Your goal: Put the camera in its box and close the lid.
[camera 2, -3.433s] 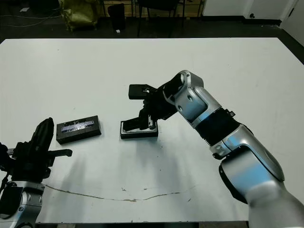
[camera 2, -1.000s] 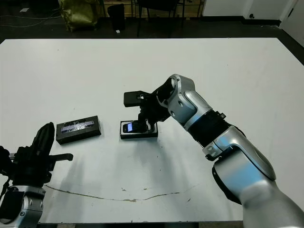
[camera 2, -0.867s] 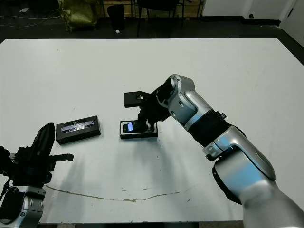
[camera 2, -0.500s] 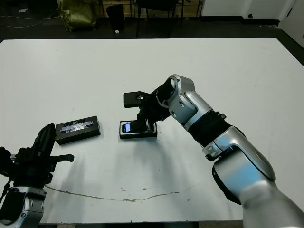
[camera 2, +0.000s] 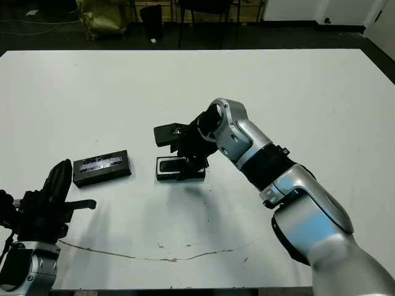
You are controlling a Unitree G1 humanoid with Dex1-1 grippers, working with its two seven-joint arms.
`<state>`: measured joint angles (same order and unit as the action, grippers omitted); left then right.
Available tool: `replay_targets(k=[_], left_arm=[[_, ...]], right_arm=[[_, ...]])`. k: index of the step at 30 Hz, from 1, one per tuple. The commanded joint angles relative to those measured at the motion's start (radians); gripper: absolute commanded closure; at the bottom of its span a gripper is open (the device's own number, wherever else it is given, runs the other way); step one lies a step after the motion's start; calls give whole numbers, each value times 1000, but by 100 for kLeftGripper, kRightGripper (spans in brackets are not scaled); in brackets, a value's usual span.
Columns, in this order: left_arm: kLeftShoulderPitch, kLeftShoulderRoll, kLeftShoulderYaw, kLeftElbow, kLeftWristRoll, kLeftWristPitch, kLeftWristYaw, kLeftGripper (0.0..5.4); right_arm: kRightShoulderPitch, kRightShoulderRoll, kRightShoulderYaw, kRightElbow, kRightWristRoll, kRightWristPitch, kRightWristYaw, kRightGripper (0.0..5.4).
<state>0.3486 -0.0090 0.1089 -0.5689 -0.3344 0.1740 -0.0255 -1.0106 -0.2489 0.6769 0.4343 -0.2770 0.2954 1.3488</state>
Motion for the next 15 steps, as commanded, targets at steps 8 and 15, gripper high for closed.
replay_targets(k=[8, 15], left_arm=[[7, 1, 3, 18, 4, 9, 2, 540], [7, 2, 2, 12, 1, 19, 5, 540]], right_arm=[[18, -11, -10, 0, -7, -16, -8, 2], [12, -34, -63, -53, 9, -17, -35, 2]])
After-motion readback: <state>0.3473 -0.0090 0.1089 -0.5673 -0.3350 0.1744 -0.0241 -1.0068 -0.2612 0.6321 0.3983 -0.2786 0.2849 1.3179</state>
